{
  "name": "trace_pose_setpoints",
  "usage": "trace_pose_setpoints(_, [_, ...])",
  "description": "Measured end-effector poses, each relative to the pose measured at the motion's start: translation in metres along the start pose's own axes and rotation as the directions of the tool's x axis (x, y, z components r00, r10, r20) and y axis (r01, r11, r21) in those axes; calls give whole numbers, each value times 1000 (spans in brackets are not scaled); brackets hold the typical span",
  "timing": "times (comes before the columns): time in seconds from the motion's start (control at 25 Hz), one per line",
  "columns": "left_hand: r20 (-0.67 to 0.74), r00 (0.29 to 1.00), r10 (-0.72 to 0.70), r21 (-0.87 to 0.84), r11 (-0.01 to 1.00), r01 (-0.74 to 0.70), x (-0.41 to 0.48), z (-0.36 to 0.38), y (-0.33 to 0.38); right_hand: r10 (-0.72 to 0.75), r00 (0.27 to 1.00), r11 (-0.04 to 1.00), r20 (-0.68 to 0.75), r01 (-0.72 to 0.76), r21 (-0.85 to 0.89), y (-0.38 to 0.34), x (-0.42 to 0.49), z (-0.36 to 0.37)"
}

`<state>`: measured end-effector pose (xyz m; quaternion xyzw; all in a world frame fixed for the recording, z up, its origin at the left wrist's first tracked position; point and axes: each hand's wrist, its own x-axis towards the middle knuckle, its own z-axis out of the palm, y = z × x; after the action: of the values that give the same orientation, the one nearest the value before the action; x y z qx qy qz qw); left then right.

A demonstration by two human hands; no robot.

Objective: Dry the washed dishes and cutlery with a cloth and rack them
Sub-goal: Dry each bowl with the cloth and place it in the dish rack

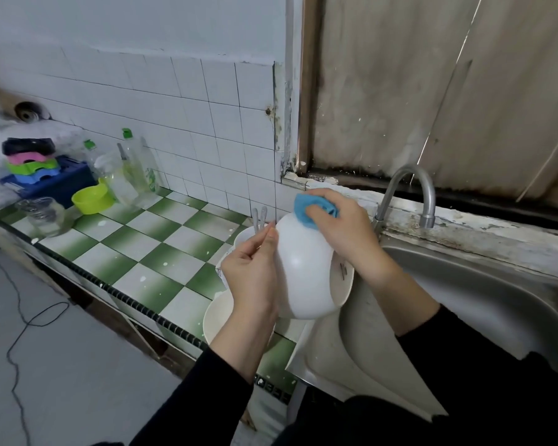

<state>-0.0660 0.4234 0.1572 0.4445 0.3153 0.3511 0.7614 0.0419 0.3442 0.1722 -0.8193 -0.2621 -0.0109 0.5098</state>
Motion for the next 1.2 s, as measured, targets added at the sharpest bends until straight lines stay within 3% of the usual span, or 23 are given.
trace_pose_setpoints(0.04, [-17, 1000, -7, -12, 1000, 7, 1, 2, 1, -15, 1000, 998, -14, 14, -60, -1, -1, 1])
trace_pose_setpoints(0.12, [-56, 998, -32, -63, 998, 29, 3, 5, 6, -280, 954, 952, -103, 262, -159, -7, -19, 12])
trace_pose_setpoints(0.2, [-81, 994, -73, -153, 986, 60, 6, 7, 13, -586, 797, 804, -143, 551, -225, 1, -41, 24])
trace_pose_setpoints(0.24, [-89, 992, -88, -189, 979, 70, 8, 7, 16, -686, 713, 723, -145, 646, -245, 11, -50, 28])
trace_pose_setpoints(0.28, [-103, 990, -91, -205, 976, 68, 10, 5, 19, -727, 673, 684, -138, 691, -233, 22, -57, 30])
trace_pose_setpoints(0.36, [-131, 989, -71, -213, 976, 42, 15, 1, 23, -653, 737, 754, -175, 653, -69, 40, -59, 29])
trace_pose_setpoints(0.44, [-112, 992, -56, -206, 978, 32, 15, -1, 25, -335, 909, 897, -248, 388, 210, 38, -46, 21])
trace_pose_setpoints(0.52, [-78, 996, -33, -192, 981, 18, 10, 4, 26, -123, 964, 899, -237, 209, 385, 23, -28, 13])
trace_pose_setpoints(0.6, [-109, 994, 12, -216, 976, -36, 10, 8, 30, -267, 933, 889, -241, 336, 312, 15, -33, 15])
trace_pose_setpoints(0.68, [-146, 988, 50, -253, 964, -87, 19, 6, 38, -529, 832, 814, -166, 553, 178, 22, -50, 23])
trace_pose_setpoints(0.72, [-144, 988, 61, -262, 960, -98, 23, 4, 42, -572, 808, 793, -140, 589, 156, 28, -53, 24])
trace_pose_setpoints(0.76, [-131, 989, 70, -258, 961, -102, 25, 2, 43, -534, 833, 817, -141, 552, 165, 31, -51, 22])
trace_pose_setpoints(0.84, [-94, 992, 86, -227, 968, -105, 20, 3, 40, -256, 948, 881, -186, 309, 358, 26, -35, 18])
trace_pose_setpoints(0.92, [-72, 989, 126, -186, 973, -137, 8, 8, 34, -138, 964, 873, -228, 227, 432, 13, -23, 16])
trace_pose_setpoints(1.08, [-71, 970, 232, -169, 956, -241, 3, 9, 33, -386, 853, 865, -351, 467, 184, 12, -40, 31])
trace_pose_setpoints(1.2, [-50, 951, 306, -142, 940, -310, 3, 8, 42, -481, 796, 810, -367, 564, 162, 33, -66, 50])
